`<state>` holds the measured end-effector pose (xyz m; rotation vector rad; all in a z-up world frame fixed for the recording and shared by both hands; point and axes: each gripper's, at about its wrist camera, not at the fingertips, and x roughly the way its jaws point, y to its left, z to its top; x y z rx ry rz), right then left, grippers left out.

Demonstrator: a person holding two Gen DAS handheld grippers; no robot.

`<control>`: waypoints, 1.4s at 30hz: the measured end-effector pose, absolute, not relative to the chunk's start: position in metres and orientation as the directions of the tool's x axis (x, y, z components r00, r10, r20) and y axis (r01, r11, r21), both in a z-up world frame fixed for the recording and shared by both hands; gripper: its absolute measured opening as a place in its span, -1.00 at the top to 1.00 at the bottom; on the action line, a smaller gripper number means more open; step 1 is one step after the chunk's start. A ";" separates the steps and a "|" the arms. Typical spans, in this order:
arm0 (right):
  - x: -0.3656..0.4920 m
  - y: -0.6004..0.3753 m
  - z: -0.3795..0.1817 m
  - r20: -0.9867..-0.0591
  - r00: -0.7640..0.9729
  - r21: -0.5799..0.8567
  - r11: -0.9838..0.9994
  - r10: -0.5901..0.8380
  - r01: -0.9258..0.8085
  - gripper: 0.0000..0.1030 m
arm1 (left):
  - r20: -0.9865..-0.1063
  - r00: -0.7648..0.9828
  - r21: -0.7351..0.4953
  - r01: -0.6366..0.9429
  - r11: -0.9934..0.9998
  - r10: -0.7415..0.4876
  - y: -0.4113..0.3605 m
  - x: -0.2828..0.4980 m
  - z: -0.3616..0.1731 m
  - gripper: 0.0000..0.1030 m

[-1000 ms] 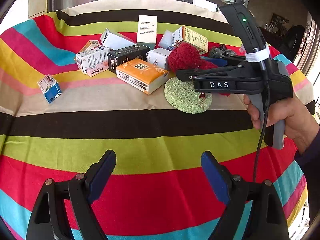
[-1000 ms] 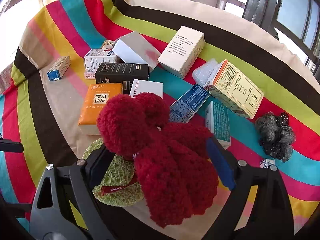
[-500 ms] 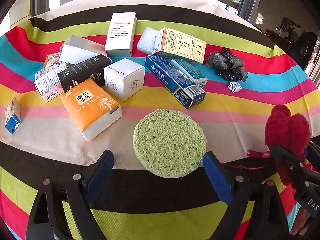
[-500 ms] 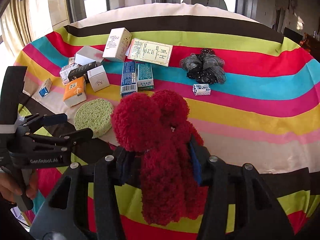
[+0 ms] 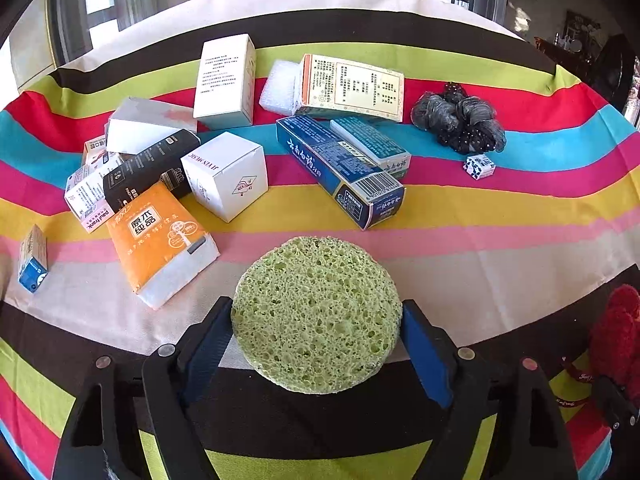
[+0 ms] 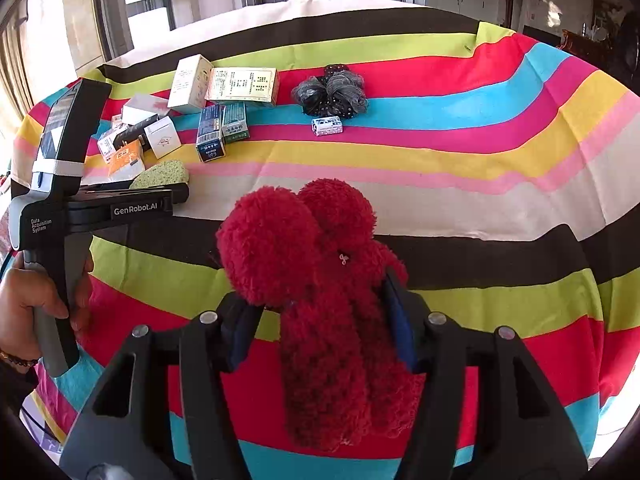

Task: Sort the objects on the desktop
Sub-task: 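Carry the sponge in the left tool while the right tool carries the red toy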

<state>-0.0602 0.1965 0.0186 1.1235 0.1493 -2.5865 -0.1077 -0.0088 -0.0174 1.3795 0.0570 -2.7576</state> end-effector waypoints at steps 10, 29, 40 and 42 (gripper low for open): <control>-0.061 0.194 0.011 -0.729 -0.648 0.005 -0.948 -0.221 0.318 -0.10 | -0.788 -0.615 -0.043 0.073 -0.996 -0.011 -0.025 -0.067 -0.017 -0.58; 0.013 0.166 0.016 -0.712 -0.642 0.031 -0.926 -0.285 0.376 0.02 | -0.773 -0.634 -0.096 0.056 -0.994 0.039 -0.055 0.046 -0.015 -0.59; 0.061 0.143 0.019 -0.683 -0.662 -0.013 -0.901 -0.309 0.434 0.03 | -0.754 -0.656 -0.086 0.114 -0.990 -0.010 -0.084 0.095 -0.015 -0.59; 0.070 0.135 0.019 -0.672 -0.668 -0.026 -0.891 -0.319 0.452 0.03 | -0.749 -0.662 -0.081 0.120 -0.989 -0.019 -0.088 0.100 -0.014 -0.59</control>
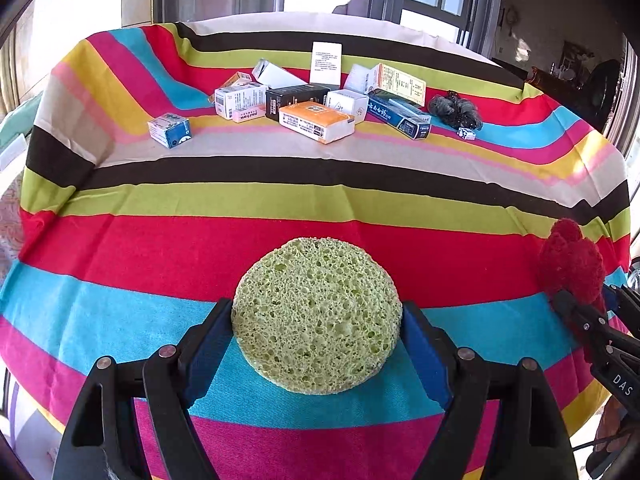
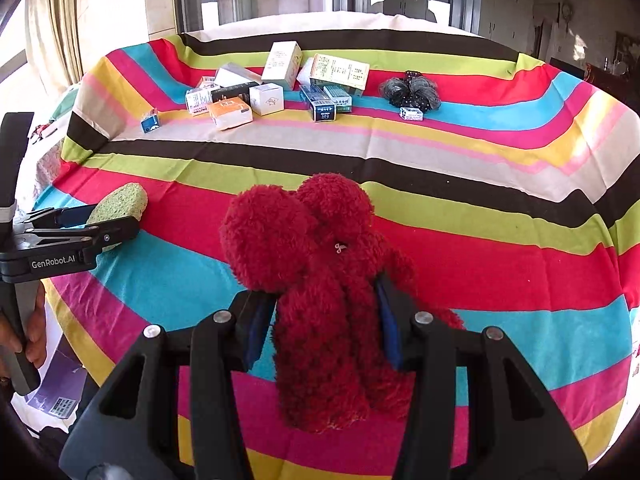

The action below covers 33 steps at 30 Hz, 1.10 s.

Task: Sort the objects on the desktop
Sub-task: 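Carry the sponge in the left tool while the right tool carries the red toy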

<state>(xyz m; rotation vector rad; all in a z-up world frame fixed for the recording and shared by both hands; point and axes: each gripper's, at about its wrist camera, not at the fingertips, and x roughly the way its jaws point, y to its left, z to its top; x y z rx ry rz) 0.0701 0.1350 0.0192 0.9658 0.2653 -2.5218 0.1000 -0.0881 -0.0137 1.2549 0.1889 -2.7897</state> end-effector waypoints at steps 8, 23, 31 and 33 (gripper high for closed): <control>0.095 0.096 0.022 -0.670 -0.638 -0.043 -0.838 -0.379 0.543 0.03 | -0.739 -0.673 -0.097 0.155 -0.983 -0.034 -0.111 0.120 -0.011 -0.59; 0.154 -0.017 0.021 -0.698 -0.507 -0.115 -0.619 -0.506 0.777 0.04 | -0.704 -0.700 -0.177 0.342 -0.923 -0.124 -0.204 0.194 -0.012 -0.59; 0.221 -0.105 0.003 -0.739 -0.334 -0.160 -0.329 -0.585 0.931 0.03 | -0.725 -0.628 -0.204 0.589 -0.782 -0.284 -0.291 0.298 -0.032 -0.59; 0.239 -0.125 -0.004 -0.751 -0.297 -0.180 -0.250 -0.590 0.951 0.03 | -0.740 -0.590 -0.203 0.654 -0.729 -0.323 -0.313 0.324 -0.042 -0.59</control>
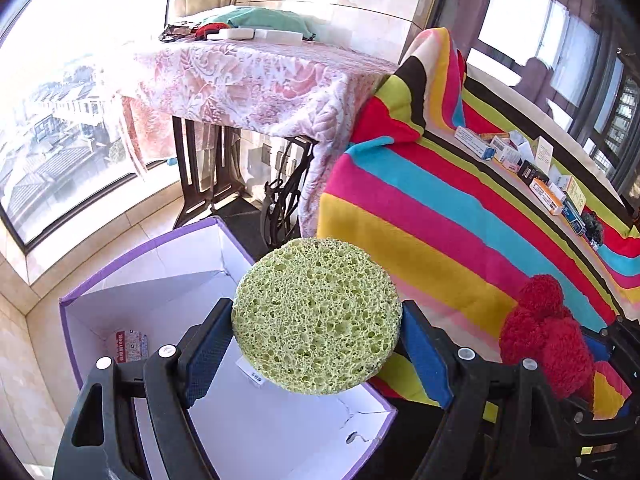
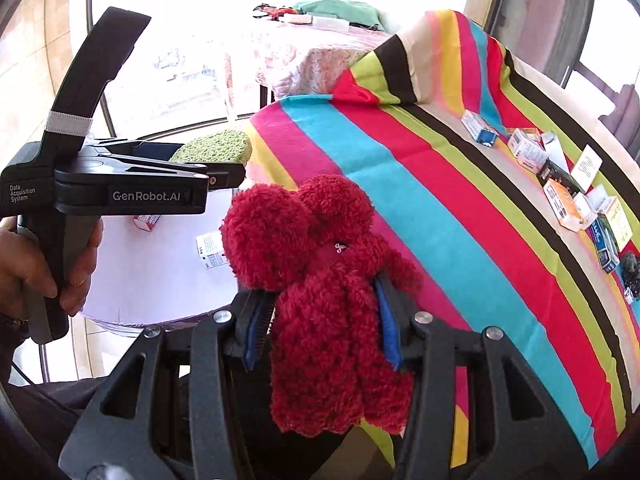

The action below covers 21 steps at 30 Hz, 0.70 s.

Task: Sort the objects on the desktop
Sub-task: 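Carry the sponge in the left tool while the right tool carries the red toy, then open both tools to release the sponge and red toy into the storage box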

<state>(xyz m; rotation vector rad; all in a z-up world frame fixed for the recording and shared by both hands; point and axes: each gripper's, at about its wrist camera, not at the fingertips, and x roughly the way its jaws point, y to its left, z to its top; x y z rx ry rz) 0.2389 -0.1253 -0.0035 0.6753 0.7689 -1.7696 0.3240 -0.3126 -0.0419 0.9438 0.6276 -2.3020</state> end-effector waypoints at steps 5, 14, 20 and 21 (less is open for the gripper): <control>0.282 -0.169 -0.022 -0.783 -0.184 -0.183 -0.062 -0.595 0.981 0.03 | -0.773 -0.507 -0.192 0.759 -0.622 -0.380 -0.351 0.372 -0.067 -0.59; 0.330 -0.197 -0.053 -0.797 -0.070 -0.191 0.141 -0.600 0.971 -0.26 | -0.801 -0.361 -0.091 0.863 -0.498 -0.479 -0.382 0.383 -0.079 -0.66; 0.276 -0.164 -0.024 -0.717 -0.115 -0.129 -0.031 -0.687 0.991 -0.45 | -0.780 -0.381 -0.053 0.831 -0.554 -0.497 -0.368 0.362 -0.072 -0.67; 0.262 -0.158 -0.017 -0.704 -0.134 -0.109 -0.080 -0.698 0.991 -0.46 | -0.773 -0.399 -0.053 0.815 -0.577 -0.493 -0.364 0.354 -0.067 -0.67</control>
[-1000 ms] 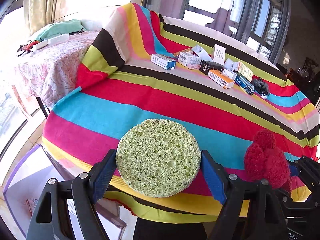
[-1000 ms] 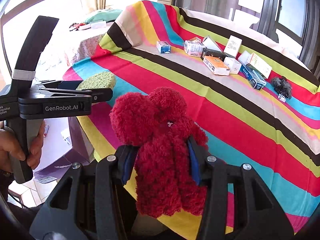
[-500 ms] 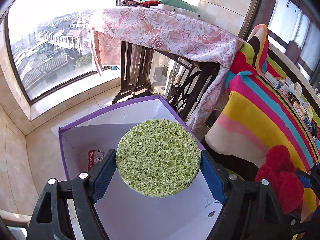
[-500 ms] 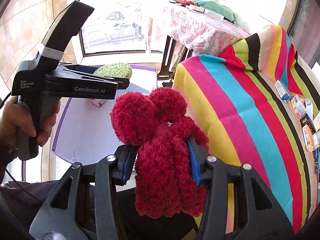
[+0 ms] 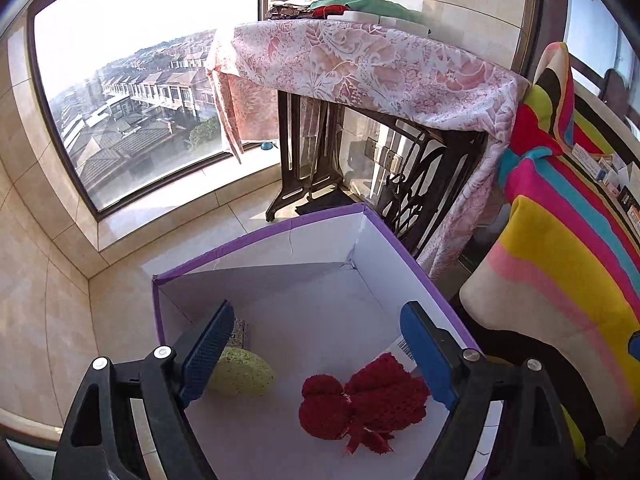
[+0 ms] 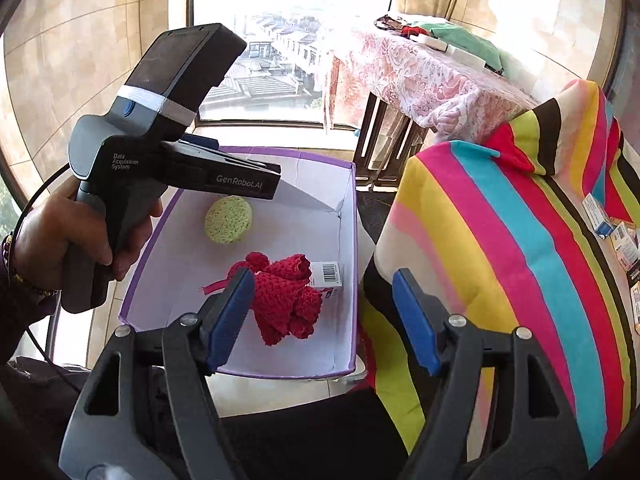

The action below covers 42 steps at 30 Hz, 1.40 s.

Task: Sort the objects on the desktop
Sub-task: 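Open both tools to release the sponge and red toy into the storage box, then grasp the white-blue medicine box with the left tool while the right tool grasps the orange tissue pack, then carry the medicine box in the left tool while the right tool carries the tissue pack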

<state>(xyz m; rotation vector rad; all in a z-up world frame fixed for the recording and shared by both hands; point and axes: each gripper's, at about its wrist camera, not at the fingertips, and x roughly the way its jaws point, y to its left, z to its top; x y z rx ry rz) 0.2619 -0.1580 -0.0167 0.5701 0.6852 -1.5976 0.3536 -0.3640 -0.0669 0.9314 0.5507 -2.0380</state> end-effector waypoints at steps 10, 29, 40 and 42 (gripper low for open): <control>0.061 -0.090 0.019 -0.665 -0.539 -0.146 -0.618 -0.517 0.773 -0.67 | -0.700 -0.672 -0.194 0.504 -0.842 -0.241 -0.302 0.206 0.005 -0.91; -0.170 -0.095 -0.016 -0.815 -0.438 -0.012 -0.745 -0.379 0.667 -0.99 | -0.819 -0.459 -0.005 0.606 -0.795 -0.345 -0.296 -0.105 -0.018 -0.99; -0.140 -0.086 -0.003 -0.783 -0.459 -0.016 -0.725 -0.419 0.689 -0.05 | -0.780 -0.517 0.006 0.558 -0.829 -0.353 -0.290 -0.087 -0.012 0.35; -0.119 -0.079 -0.001 -0.782 -0.460 -0.018 -0.723 -0.420 0.690 -0.05 | -0.778 -0.543 -0.020 0.522 -0.853 -0.315 -0.285 -0.068 -0.011 0.35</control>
